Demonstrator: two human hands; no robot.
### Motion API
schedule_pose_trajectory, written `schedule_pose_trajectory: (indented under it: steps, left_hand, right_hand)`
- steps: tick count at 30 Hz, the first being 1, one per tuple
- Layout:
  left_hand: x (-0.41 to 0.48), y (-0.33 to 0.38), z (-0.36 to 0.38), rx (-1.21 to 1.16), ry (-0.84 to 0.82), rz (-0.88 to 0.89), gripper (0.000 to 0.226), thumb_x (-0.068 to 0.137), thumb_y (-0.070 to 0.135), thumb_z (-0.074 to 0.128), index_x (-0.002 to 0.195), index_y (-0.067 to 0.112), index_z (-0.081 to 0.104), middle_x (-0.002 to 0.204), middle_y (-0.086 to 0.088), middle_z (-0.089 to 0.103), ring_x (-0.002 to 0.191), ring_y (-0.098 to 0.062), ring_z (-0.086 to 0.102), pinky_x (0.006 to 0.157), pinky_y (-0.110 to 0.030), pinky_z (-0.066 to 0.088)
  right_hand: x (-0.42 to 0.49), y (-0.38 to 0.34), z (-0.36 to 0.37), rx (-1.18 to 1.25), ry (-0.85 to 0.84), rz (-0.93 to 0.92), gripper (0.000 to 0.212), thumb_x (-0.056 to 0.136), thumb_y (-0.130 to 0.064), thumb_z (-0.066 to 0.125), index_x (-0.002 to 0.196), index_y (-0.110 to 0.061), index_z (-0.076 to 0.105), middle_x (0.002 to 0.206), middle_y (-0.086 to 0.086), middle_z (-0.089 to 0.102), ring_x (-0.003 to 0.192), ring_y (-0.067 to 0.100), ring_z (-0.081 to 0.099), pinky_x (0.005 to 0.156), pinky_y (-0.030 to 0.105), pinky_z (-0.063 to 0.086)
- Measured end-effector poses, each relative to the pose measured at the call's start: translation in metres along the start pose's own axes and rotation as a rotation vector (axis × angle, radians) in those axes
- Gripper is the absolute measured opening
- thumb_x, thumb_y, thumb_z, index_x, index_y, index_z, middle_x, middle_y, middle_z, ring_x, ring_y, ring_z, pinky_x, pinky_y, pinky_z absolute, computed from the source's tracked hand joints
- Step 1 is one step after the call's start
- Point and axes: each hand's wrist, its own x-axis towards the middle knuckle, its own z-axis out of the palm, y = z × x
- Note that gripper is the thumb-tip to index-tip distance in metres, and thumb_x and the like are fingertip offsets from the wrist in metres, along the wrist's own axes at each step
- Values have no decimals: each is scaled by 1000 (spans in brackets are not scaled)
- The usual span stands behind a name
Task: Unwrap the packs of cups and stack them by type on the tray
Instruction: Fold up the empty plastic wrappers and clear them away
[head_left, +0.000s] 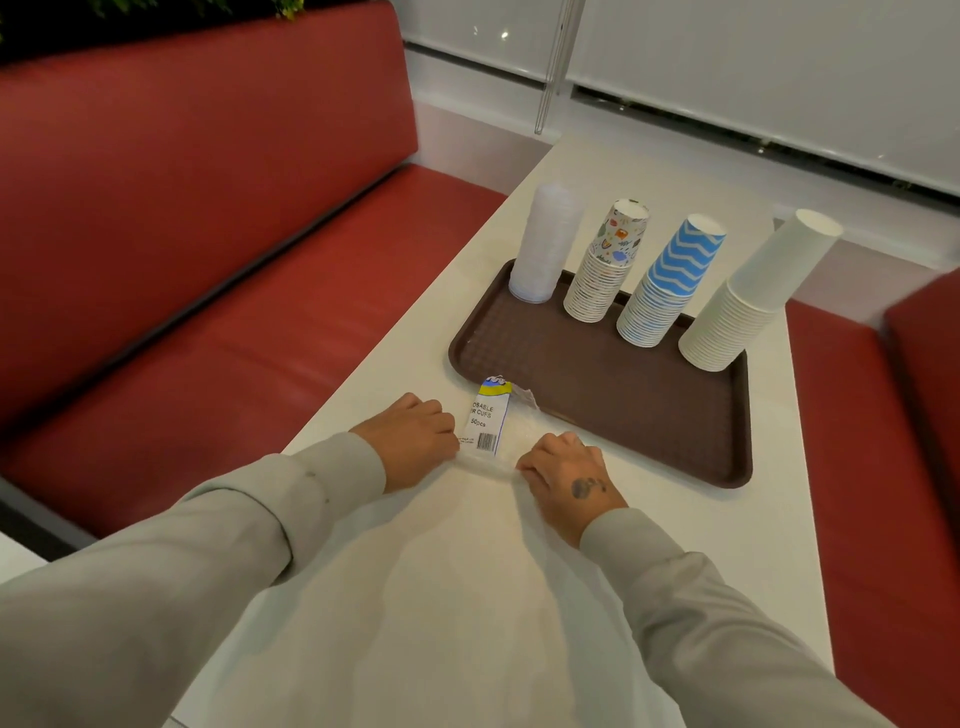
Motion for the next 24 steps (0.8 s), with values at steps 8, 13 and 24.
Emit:
schedule_pose_trajectory:
  steps: [8, 13, 24]
  left_hand:
    - [9, 2, -9, -187, -167, -48, 27, 106, 24, 41, 129, 24, 54, 114, 1, 57, 111, -26, 49, 98, -33, 35]
    - [18, -3, -6, -213, -205, -102, 28, 106, 23, 37, 126, 24, 57, 117, 0, 56, 110, -23, 54, 94, -30, 30]
    - [17, 11, -6, 18, -6, 86, 10, 65, 15, 69, 73, 20, 66, 71, 4, 60, 62, -20, 57, 53, -27, 45]
  right_hand:
    - [5, 4, -9, 289, -93, 159, 14, 102, -19, 47, 111, -27, 54, 93, -3, 62, 92, 23, 52, 87, 33, 43]
    - [7, 6, -9, 208, -68, 72, 20, 102, -17, 48, 109, -25, 65, 98, 1, 62, 89, 25, 56, 82, 31, 43]
    - [7, 4, 3, -116, 57, -106, 22, 84, -35, 59, 79, -20, 75, 82, -2, 59, 76, 27, 58, 66, 35, 35]
